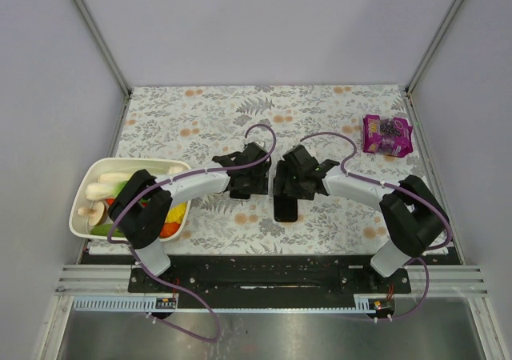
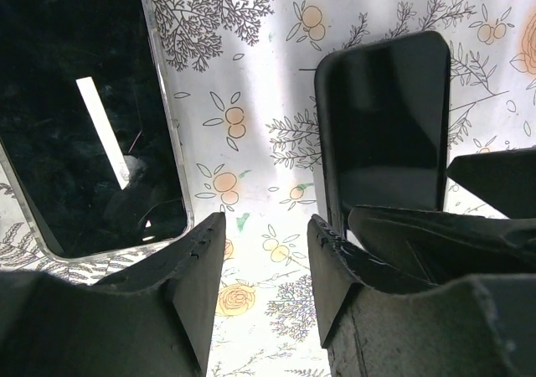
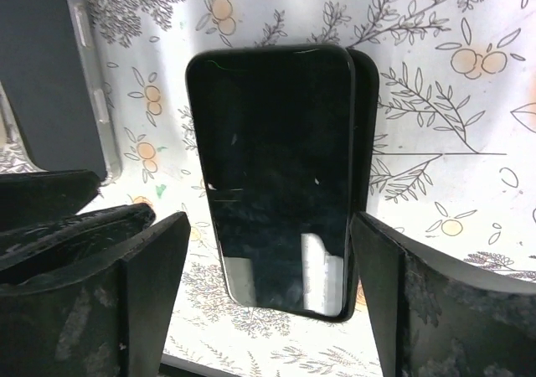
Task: Put the phone into the phone case
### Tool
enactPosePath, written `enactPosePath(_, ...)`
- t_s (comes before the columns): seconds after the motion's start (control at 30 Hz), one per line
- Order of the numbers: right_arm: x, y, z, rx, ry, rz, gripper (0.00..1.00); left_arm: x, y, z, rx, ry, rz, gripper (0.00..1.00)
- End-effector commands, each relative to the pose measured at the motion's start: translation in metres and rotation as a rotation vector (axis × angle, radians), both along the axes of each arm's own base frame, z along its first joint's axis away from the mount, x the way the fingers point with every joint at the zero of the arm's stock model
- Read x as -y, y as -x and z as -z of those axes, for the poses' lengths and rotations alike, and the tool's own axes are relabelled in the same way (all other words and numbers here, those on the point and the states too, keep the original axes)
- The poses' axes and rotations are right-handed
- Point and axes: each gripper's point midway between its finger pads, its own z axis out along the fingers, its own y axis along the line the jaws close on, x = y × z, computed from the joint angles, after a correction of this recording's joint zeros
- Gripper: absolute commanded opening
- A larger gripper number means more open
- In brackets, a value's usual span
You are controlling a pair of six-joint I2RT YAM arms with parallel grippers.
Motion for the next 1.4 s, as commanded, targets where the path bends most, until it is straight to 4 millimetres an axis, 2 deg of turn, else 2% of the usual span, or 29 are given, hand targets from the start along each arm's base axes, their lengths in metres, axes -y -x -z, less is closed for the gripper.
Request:
enactPosePath(0.0,-0.017,-0.021,-0.031,0.101,-0.049,0.008,0.89,0.006,-0.005,-0.011,0.029,0.053,-0.004,0.48)
enactPosePath(0.2,-0.014,-0.020,-0.039,0.118,-0.047,0.010,0.91,0.007,-0.004,-0.011,0.028,0.055,0.003,0.48)
enactPosePath(0.37,0.006,-0.020,-0.047,0.161,-0.004,0.037,0.88,0.011,-0.001,-0.009,0.017,0.073,0.017,0.47)
enactPosePath(0.6,0.027,-0.008,-0.027,0.113,0.003,0.055,0.77,0.032,0.006,-0.002,-0.003,0.089,0.054,0.45)
enactPosePath(0.8,0.031,-0.002,-0.010,0.062,-0.038,0.059,0.70,0.045,0.001,0.004,-0.012,0.085,0.060,0.43)
enactPosePath(1.03,0.029,0.000,0.003,0.032,-0.086,0.059,0.60,0.051,-0.003,0.012,-0.022,0.076,0.067,0.42)
enactPosePath(1.37,0.019,0.000,0.012,-0.006,-0.154,0.047,0.52,0.059,-0.005,0.012,-0.021,0.062,0.084,0.40)
